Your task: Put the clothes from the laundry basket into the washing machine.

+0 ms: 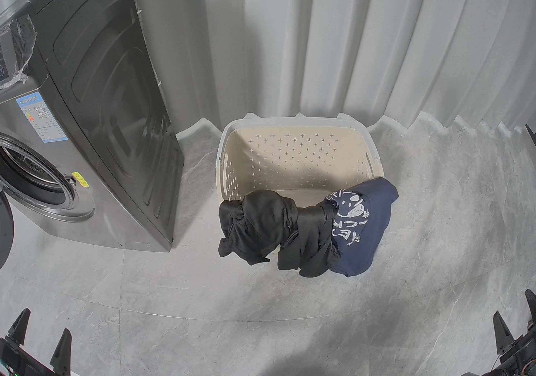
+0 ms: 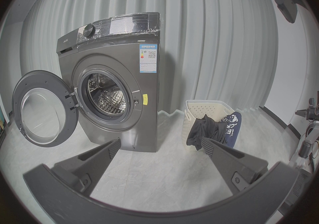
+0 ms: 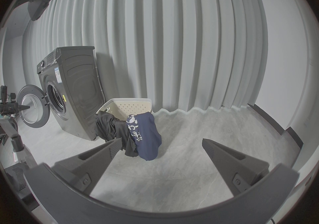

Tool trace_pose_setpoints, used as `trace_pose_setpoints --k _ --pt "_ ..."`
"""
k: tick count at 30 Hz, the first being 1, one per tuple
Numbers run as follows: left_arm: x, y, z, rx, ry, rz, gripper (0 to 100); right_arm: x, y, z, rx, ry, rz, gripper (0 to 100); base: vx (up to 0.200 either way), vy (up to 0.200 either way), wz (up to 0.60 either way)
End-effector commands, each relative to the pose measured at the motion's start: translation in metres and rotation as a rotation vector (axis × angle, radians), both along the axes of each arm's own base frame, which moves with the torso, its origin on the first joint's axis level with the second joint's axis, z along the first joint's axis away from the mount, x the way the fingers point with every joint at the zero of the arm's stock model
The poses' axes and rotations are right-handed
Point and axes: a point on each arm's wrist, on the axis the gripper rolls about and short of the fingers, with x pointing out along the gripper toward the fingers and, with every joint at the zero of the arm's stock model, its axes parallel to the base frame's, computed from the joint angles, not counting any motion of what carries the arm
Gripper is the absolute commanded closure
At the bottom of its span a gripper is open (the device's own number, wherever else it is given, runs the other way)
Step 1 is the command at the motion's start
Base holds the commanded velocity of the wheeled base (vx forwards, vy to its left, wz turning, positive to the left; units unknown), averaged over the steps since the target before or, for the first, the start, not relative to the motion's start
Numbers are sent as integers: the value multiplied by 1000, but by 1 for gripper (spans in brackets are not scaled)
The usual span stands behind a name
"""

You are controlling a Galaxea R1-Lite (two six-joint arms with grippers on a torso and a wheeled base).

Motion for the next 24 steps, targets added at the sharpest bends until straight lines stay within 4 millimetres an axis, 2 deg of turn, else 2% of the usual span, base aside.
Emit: trace_pose_setpoints --k 1,19,24 --pt "0 0 -4 0 4 1 0 0 0 -5 -1 1 1 0 0 -200 0" --pt "0 0 -4 0 4 1 0 0 0 -5 1 1 1 0 0 0 0" --pt "0 0 -4 1 4 1 0 0 0 -5 -1 1 1 0 200 0 0"
